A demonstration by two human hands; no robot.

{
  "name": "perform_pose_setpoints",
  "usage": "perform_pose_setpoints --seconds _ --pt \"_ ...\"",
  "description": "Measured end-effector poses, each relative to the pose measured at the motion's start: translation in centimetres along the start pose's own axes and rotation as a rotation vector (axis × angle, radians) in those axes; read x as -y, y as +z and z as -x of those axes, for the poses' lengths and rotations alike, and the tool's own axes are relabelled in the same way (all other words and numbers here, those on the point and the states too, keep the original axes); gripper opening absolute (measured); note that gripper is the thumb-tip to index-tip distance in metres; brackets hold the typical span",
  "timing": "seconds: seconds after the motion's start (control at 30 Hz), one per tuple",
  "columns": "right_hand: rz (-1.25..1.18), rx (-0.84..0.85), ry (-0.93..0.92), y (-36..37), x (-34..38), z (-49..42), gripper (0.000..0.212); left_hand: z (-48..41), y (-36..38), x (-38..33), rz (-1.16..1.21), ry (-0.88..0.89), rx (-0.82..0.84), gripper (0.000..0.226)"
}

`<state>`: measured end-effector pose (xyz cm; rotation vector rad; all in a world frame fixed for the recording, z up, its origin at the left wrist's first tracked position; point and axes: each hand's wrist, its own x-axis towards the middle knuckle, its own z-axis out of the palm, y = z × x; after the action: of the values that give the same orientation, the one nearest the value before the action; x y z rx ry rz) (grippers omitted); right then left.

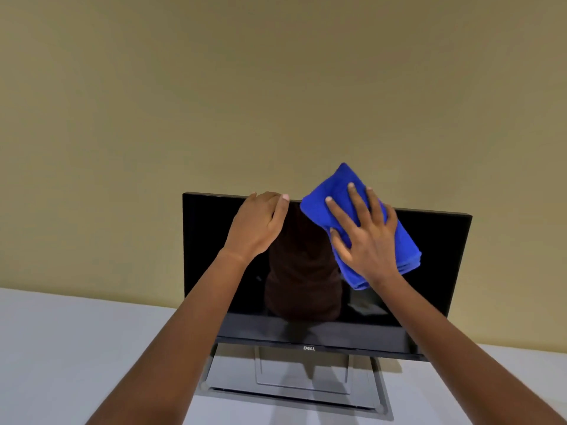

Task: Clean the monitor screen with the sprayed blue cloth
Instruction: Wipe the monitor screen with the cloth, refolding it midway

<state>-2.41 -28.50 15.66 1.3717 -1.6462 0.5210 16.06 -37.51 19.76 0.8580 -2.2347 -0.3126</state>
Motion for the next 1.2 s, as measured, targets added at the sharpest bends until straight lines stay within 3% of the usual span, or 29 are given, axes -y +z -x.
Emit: perform_pose_setpoints --seconds 0.13,0.37,0.5,0.6,0.8,0.97,1.2 --pt "0.007 0.003 -0.158 2.3 1.9 4.9 0.051 0.1 0.9 -0.6 -0.006 0.01 -0.069 0.057" --pt "0.091 0.253 -0.658 4.2 2.0 15.8 0.068 0.4 1.3 -0.6 0.04 -0.048 -0.112 0.045" --pt "0.108 0.242 -0.68 3.4 1.6 15.0 0.065 0.0 0.9 -1.6 0.077 -0.132 -0.084 0.053" --pt "0.027 0.083 -0.427 2.6 3.1 10.1 0.048 -0.6 1.2 -2.5 0.108 -0.146 -0.029 0.055" --pt "0.062 -0.127 0.027 1.7 -1.1 3.7 0.045 -0.1 1.6 -2.7 0.19 -0.127 -0.084 0.047" --pt "-0.038 -0.193 0.606 2.1 -5.8 8.4 0.042 0.0 2.0 -2.7 0.244 -0.154 -0.113 0.044" --pt "-0.288 -0.246 1.352 4.1 -1.2 16.3 0.048 0.0 2.8 -2.4 0.253 -0.143 -0.164 0.043"
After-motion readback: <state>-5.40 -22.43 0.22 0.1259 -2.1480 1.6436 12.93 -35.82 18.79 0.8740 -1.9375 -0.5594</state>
